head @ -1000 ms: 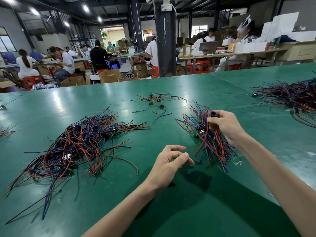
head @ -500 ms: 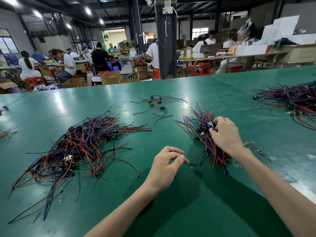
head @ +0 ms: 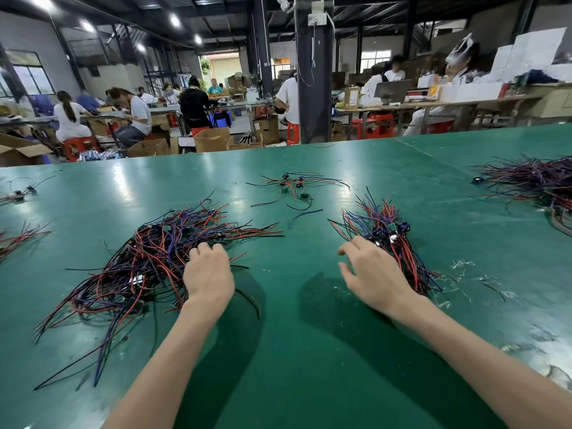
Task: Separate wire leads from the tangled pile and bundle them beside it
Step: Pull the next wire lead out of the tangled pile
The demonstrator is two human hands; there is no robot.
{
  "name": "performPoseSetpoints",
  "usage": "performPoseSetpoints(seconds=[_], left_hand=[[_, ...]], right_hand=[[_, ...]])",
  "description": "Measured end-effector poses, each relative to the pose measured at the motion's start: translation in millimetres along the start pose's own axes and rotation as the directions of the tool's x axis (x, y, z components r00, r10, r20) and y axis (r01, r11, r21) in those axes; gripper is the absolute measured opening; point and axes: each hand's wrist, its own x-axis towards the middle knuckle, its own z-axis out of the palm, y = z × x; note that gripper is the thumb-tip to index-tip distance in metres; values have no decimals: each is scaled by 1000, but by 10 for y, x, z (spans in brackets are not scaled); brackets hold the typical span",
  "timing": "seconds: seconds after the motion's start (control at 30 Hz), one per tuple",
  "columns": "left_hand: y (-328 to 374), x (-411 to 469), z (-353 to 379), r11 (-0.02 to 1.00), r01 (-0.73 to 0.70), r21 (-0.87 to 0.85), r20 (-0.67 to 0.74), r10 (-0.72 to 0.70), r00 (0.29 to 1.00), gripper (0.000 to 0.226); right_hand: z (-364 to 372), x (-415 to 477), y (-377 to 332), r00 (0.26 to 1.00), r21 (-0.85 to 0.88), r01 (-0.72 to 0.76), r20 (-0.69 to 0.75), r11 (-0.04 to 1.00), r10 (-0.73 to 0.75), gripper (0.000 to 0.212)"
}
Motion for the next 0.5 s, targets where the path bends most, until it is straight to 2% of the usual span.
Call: performPoseSetpoints(seconds=[0.17,0.3,0.43,0.5], left_hand=[[-82,40,-5,996,88,25,117,-90,989,28],[-73,54,12,999,37,16,106,-38,994,23],[-51,60,50,995,-15,-103,54,21,998,20],[-24,78,79,960,-92,-265,-27,88,996,14]], right_hand=[[90,-46,-115,994,-5,79,78,997,-78,25],[82,-62,-113,993,30,78,90,997,-80,26],[70,-68,-112,992,51,72,98,996,-77,27],[61,-71,-124,992,67,75,95,995,-81,28]])
